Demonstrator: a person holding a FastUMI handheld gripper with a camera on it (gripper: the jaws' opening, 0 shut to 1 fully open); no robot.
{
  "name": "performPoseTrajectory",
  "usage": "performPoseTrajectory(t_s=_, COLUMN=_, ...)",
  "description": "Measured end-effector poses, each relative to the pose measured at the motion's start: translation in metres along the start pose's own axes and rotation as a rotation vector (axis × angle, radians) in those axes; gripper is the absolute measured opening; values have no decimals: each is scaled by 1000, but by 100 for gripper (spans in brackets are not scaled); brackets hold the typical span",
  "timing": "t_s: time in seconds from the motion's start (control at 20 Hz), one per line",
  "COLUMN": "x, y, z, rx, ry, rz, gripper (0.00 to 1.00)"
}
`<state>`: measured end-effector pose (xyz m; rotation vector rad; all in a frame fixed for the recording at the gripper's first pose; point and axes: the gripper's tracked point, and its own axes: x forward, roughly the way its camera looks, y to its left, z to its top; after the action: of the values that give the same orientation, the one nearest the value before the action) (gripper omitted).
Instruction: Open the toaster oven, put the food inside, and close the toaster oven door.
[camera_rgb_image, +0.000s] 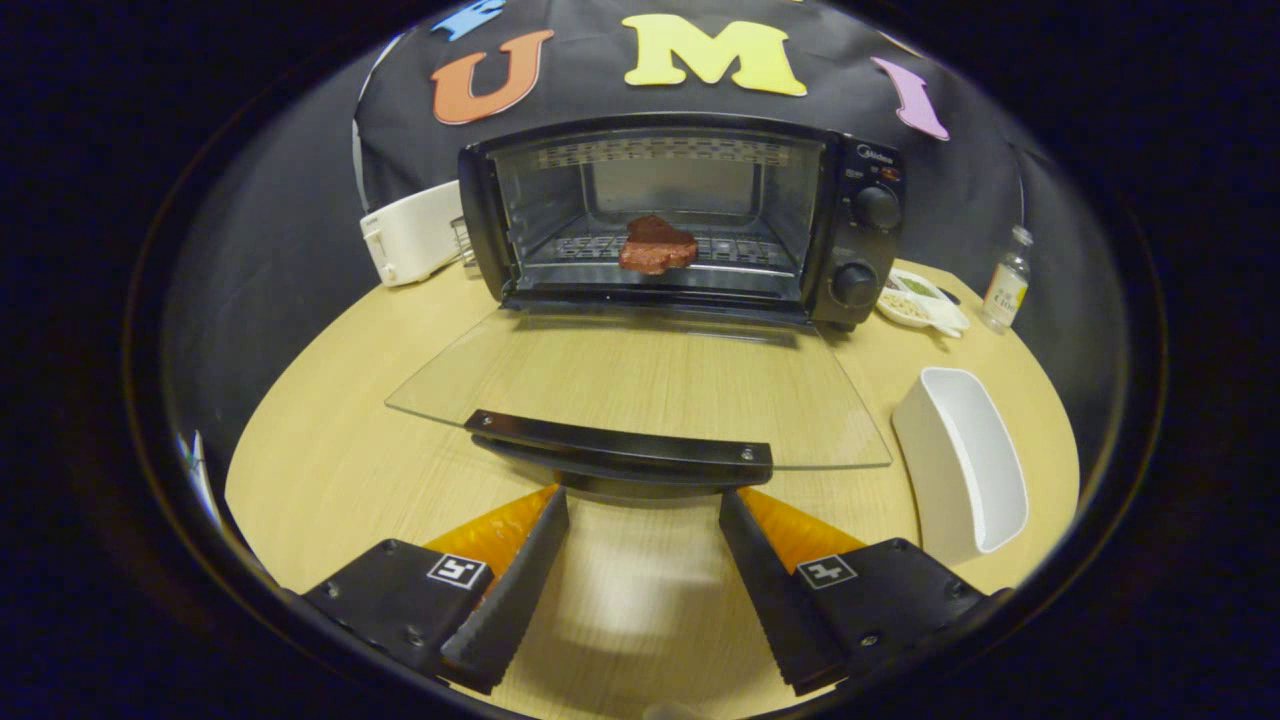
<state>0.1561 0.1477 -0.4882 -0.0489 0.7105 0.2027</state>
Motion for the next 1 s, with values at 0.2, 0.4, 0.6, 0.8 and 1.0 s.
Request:
performPoseTrajectory(t_s=0.2, x=-9, y=2, z=11, rx=-5, ry=-5, rz=8, gripper=98)
performPoseTrajectory(t_s=0.4, x=-22, y=2, z=36, rx=-8, ry=-27, rz=20, gripper=98)
performPoseTrajectory(t_s=0.6, x=-36, y=4, z=80, rx=-12, ry=-82, rz=25, gripper=98)
performPoseTrajectory(t_s=0.8, x=-45, y=3, z=121, rx=-23, ry=-118, rz=29, gripper=98)
performPoseTrajectory(t_s=1.0, x=-43, y=0, z=153, rx=-18, ry=-142, rz=37, gripper=98)
